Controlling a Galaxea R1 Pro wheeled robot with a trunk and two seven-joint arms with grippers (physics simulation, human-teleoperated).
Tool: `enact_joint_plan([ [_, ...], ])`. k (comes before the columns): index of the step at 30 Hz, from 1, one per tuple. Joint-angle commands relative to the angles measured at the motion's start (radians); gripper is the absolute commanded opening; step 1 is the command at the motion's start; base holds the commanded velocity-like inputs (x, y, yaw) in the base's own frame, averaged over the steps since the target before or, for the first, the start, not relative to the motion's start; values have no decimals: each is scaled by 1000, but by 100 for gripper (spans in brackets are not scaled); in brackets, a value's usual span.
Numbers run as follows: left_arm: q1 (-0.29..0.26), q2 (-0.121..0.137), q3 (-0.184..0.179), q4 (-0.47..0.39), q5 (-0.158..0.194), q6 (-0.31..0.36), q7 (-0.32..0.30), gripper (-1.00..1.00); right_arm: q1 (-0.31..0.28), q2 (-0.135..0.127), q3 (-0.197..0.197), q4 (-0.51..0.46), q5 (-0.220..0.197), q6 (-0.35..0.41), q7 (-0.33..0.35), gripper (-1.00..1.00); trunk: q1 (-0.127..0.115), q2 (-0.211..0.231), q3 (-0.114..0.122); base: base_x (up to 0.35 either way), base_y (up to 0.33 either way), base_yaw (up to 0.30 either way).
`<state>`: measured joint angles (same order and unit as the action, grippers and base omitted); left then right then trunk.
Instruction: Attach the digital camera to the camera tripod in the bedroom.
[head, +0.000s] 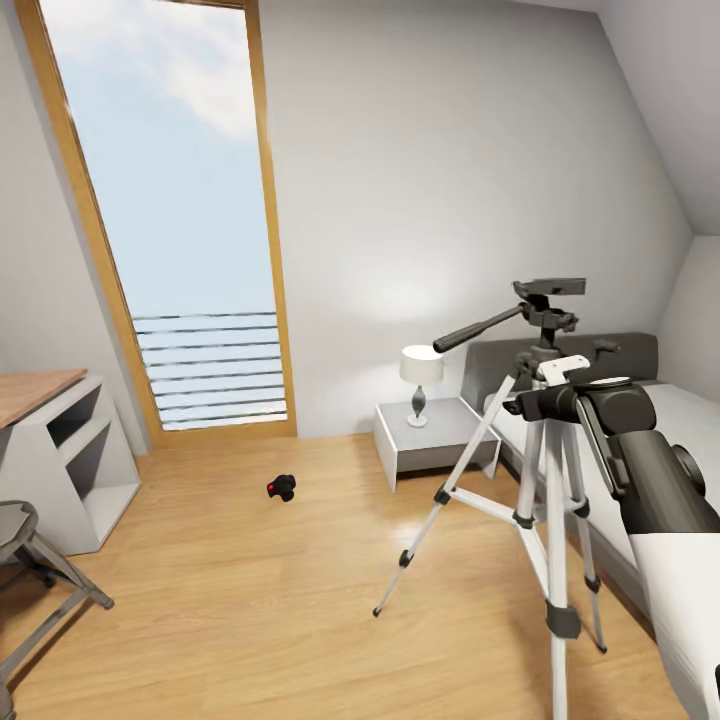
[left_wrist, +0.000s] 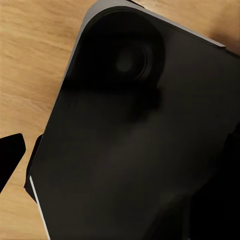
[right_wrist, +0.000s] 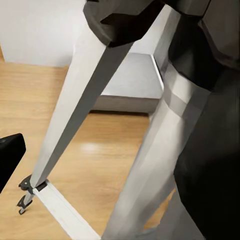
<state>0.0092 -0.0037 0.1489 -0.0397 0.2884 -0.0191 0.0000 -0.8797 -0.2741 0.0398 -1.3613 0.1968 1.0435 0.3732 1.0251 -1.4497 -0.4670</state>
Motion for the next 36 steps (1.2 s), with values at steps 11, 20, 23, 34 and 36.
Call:
enact_joint_plan([
  [11, 0, -1, 8, -2, 2, -1, 0, 100, -1, -6, 2, -1, 8, 4, 6, 100, 0, 0, -1, -177, 0, 0],
  [20, 0, -1, 8, -2, 2, -1, 0, 100, -1, -7, 2, -1, 9, 4, 5, 100, 0, 0, -1, -287, 0, 0],
  [23, 0, -1, 8, -2, 2, -1, 0, 100, -1, -8, 2, -1, 9, 4, 4, 100, 0, 0, -1, -272, 0, 0],
  [34, 0, -1, 8, -2, 2, -1, 0, 100, -1, -7, 0, 78, 109, 4, 4, 100, 0, 0, -1, -186, 0, 0],
  [36, 0, -1, 8, -2, 2, -1, 0, 100, -1, -7, 0, 106, 118, 4, 4, 100, 0, 0, -1, -18, 0, 0],
])
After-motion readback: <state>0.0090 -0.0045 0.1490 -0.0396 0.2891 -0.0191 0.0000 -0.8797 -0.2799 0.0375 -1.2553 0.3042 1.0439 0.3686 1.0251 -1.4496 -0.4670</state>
